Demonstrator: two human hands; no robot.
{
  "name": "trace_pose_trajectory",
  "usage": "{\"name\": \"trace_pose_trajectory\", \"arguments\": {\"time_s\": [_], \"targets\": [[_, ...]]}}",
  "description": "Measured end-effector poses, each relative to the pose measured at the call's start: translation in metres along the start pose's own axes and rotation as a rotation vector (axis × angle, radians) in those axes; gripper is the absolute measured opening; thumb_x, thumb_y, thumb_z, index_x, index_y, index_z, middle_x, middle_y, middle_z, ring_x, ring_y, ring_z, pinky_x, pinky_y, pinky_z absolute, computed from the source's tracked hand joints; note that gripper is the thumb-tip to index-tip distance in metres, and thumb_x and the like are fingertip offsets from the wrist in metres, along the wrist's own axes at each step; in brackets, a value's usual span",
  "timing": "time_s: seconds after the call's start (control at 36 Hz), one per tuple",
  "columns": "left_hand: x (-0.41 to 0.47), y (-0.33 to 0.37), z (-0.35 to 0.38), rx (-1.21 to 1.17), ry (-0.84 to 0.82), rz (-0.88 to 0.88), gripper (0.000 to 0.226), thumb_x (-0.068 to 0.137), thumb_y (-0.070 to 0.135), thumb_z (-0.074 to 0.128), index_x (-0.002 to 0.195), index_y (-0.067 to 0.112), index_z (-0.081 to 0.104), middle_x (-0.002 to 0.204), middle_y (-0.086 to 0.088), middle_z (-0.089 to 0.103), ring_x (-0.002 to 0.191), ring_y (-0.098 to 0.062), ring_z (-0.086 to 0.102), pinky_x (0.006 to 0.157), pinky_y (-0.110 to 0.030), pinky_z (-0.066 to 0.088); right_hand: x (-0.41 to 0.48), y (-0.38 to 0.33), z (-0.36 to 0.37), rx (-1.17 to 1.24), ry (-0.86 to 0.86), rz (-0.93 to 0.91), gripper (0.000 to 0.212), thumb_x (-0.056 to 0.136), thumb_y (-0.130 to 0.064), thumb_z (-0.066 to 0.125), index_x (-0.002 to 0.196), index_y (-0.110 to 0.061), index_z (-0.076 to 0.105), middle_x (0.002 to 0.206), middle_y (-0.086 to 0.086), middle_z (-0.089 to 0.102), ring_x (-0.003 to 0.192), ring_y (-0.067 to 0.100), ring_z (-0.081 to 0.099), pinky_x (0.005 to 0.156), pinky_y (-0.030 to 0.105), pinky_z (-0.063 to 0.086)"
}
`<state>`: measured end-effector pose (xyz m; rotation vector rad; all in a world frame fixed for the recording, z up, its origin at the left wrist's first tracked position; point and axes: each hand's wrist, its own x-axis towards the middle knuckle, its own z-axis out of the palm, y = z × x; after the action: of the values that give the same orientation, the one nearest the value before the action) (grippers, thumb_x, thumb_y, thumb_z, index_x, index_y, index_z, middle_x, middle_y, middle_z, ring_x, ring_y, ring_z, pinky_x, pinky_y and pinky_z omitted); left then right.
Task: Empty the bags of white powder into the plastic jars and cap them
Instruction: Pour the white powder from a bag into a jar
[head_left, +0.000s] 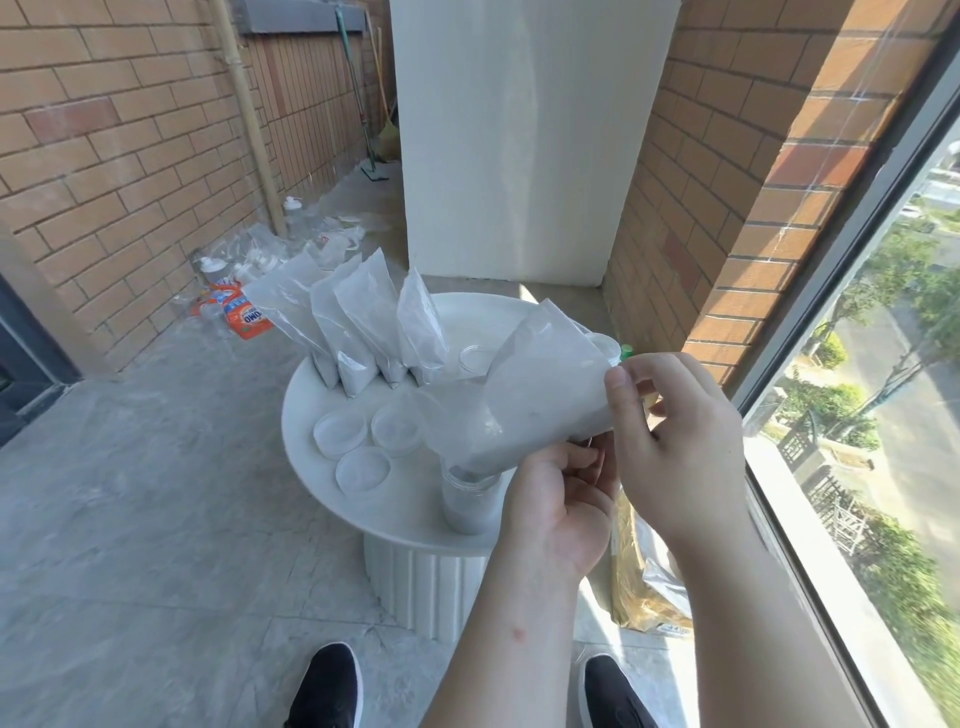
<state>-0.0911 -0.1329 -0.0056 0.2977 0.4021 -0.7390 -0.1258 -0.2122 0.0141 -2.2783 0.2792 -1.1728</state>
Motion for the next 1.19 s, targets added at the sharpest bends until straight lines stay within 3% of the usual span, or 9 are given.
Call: {"name": "trace_pose_trajectory", "arguments": {"time_s": [0.31,0.39,0.53,0.69,0.81,0.92,1.19], "targets": [[-0.003,0.001,-0.003,-0.006,-0.002,-0.015,0.044,0.079,-0.022,0.033,0.102,-0.004,0.066,0.089,-0.015,0.07,0.065,-0.021,0.07,0.051,-0.021,0.054,-0.002,-0.006,-0.002,-0.036,-0.004,0.044,0.012,0.1,-0.017,0.057,0.091,-0.013,0.063,0.088,-0.005,0.059,0.081,-0.003,0.049,0.069,0.003,0.037],[-0.002,0.001,-0.004,-0.007,-0.009,-0.008,0.045,0.079,-0.022,0.033,0.104,-0.003,0.066,0.093,-0.015,0.069,0.066,-0.021,0.07,0.053,-0.022,0.055,-0.003,-0.008,-0.003,-0.024,0.0,0.062,0.011,0.101,-0.018,0.057,0.091,-0.015,0.063,0.087,-0.009,0.057,0.086,-0.014,0.049,0.068,0.004,0.036],[-0.003,0.0,-0.007,0.003,-0.019,-0.015,0.054,0.078,-0.021,0.032,0.119,-0.005,0.064,0.109,-0.017,0.067,0.072,-0.021,0.07,0.055,-0.022,0.055,-0.004,-0.009,-0.002,-0.025,-0.004,0.056,0.012,0.101,-0.019,0.056,0.091,-0.015,0.062,0.088,-0.008,0.058,0.086,-0.015,0.049,0.069,0.004,0.036],[-0.006,0.0,-0.007,0.009,-0.023,-0.017,0.043,0.08,-0.022,0.031,0.094,-0.003,0.067,0.09,-0.015,0.071,0.066,-0.02,0.071,0.052,-0.021,0.054,-0.005,-0.01,-0.002,-0.03,-0.02,0.05,0.012,0.101,-0.021,0.056,0.091,-0.015,0.062,0.089,-0.007,0.058,0.087,-0.014,0.049,0.07,0.002,0.036],[-0.006,0.001,-0.01,0.018,-0.025,-0.028,0.04,0.081,-0.019,0.037,0.103,-0.003,0.067,0.091,-0.013,0.07,0.067,-0.021,0.071,0.057,-0.025,0.057,-0.004,-0.008,-0.004,-0.008,-0.013,0.086,0.011,0.101,-0.022,0.056,0.091,-0.019,0.062,0.087,-0.015,0.055,0.087,-0.015,0.051,0.07,0.004,0.037],[-0.005,0.001,-0.015,0.054,-0.05,-0.047,0.036,0.081,-0.014,0.044,0.103,0.0,0.069,0.085,-0.005,0.071,0.076,-0.024,0.072,0.074,-0.031,0.059,-0.005,-0.007,-0.005,0.005,-0.038,0.111,0.011,0.101,-0.025,0.056,0.09,-0.026,0.058,0.088,-0.021,0.054,0.088,-0.015,0.052,0.068,0.008,0.038],[-0.004,0.002,-0.016,0.069,-0.043,-0.04,0.019,0.084,-0.006,0.049,0.086,0.001,0.066,0.073,-0.006,0.065,0.063,-0.023,0.069,0.067,-0.029,0.06,-0.008,-0.002,-0.009,0.0,-0.083,0.133,0.011,0.101,-0.03,0.055,0.091,-0.028,0.058,0.089,-0.019,0.056,0.089,-0.007,0.055,0.071,0.006,0.036]]}}
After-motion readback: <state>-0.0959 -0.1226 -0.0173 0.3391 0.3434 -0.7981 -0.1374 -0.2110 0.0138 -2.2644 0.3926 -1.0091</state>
